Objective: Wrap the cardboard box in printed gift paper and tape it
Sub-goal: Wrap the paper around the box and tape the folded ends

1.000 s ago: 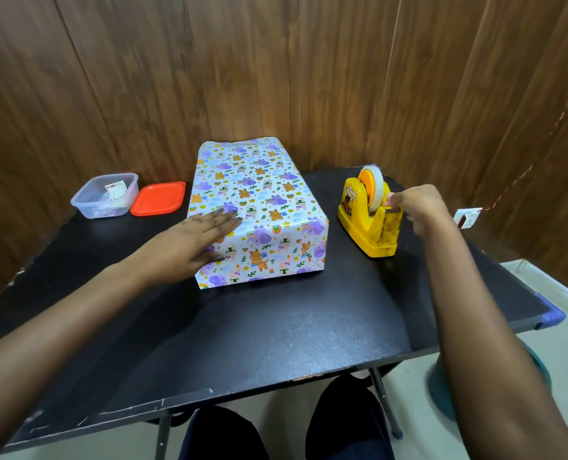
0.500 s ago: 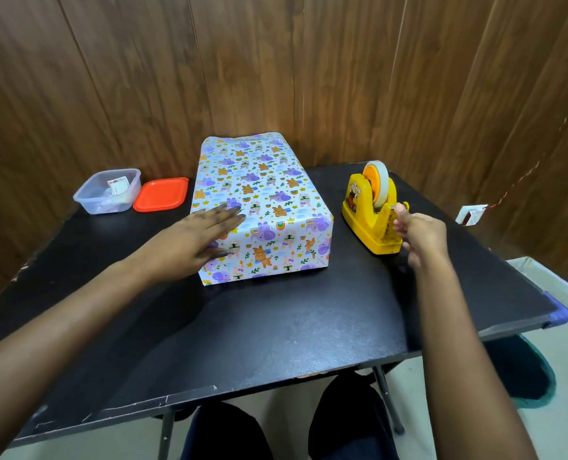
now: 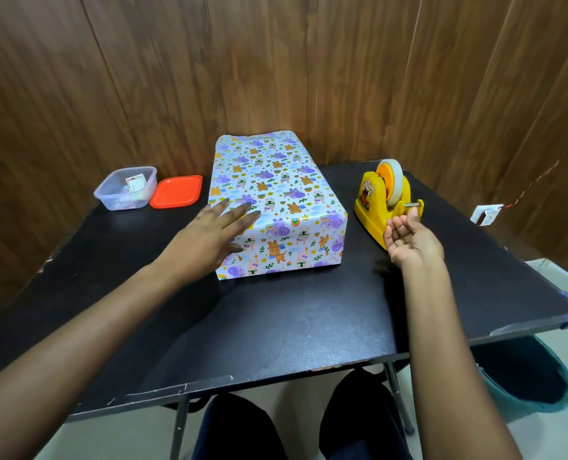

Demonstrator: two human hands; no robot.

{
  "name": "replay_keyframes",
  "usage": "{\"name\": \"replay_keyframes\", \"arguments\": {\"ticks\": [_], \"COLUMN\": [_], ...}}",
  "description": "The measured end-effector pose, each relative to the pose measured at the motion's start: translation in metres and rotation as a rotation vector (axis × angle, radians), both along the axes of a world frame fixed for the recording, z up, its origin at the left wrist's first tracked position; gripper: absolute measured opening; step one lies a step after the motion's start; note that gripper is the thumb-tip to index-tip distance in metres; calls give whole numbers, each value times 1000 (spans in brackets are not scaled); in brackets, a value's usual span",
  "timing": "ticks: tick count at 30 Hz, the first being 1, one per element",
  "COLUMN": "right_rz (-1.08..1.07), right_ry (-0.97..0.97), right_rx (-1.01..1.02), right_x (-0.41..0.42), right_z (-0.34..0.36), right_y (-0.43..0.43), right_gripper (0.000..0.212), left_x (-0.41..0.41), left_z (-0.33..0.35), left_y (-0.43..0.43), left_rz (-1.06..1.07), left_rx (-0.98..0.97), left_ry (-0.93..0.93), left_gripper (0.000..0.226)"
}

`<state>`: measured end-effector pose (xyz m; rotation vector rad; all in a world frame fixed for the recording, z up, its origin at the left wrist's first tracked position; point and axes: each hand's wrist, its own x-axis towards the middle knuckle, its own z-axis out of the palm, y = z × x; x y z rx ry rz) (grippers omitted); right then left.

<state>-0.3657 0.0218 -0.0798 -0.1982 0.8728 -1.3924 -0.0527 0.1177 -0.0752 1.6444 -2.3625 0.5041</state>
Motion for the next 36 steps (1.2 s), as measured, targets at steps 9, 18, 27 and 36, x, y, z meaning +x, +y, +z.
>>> {"name": "replay_keyframes", "arguments": {"ticks": [9, 18, 27, 36], "right_rz": [524, 562, 422, 702], "right_ry": [301, 369, 283, 672], "right_rx": [-165, -278, -146, -143], "right_x": [59, 183, 202, 185], "right_z": [-15, -37, -37, -32], "right_y": [73, 95, 100, 90], "right_gripper": [17, 23, 24, 36], "left_x": [2, 3, 6, 5], "left_z": [2, 2, 0, 1], "left_y": [-1, -1, -5, -2], "left_rz": [-12, -37, -45, -21], "left_rx": [20, 20, 12, 37], "left_ry": [18, 1, -30, -25], "left_gripper": [72, 76, 77, 76]}}
